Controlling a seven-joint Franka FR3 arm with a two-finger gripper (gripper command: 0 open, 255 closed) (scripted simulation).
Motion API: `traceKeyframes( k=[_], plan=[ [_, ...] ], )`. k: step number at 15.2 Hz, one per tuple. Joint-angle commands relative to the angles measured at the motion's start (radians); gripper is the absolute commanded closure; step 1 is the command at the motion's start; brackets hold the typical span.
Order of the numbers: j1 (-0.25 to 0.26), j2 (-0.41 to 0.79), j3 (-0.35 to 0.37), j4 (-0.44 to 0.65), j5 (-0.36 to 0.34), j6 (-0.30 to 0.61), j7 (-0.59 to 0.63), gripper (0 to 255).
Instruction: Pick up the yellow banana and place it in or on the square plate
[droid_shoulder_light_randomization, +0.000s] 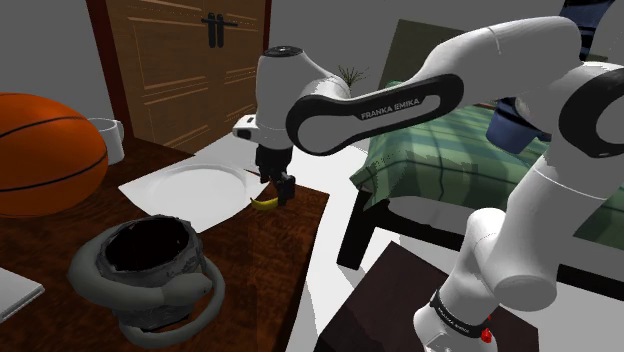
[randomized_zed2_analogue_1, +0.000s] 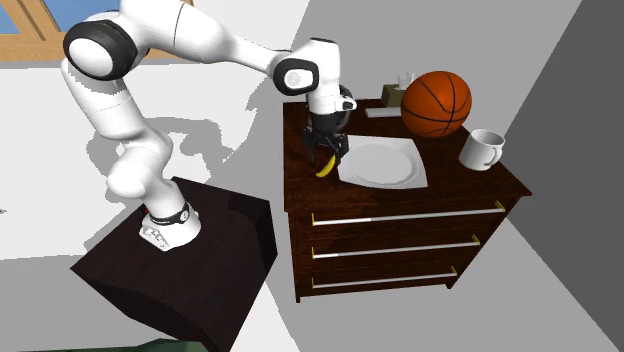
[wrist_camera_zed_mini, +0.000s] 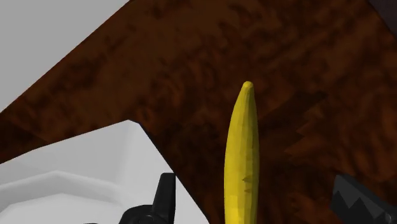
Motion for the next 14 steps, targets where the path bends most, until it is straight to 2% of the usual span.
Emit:
traceKeyframes(
  k=[1,5,12,13,14],
  plan=[
    [-0.001,0.008,-0.001,-0.016,-0.004,0.025,-0.001,0],
    [-0.004,0.025,-0.004,-0.045,-0.010,0.071,0.003,0],
    [-0.004,0.025,-0.004,-0.045,-0.010,0.071,0.003,0],
    [-0.004,0.026,-0.004,-0.045,-0.010,0.072,0.003,255],
    [-0.004,0.027,-0.004,-0.044,-0.010,0.071,0.004,255]
  ],
)
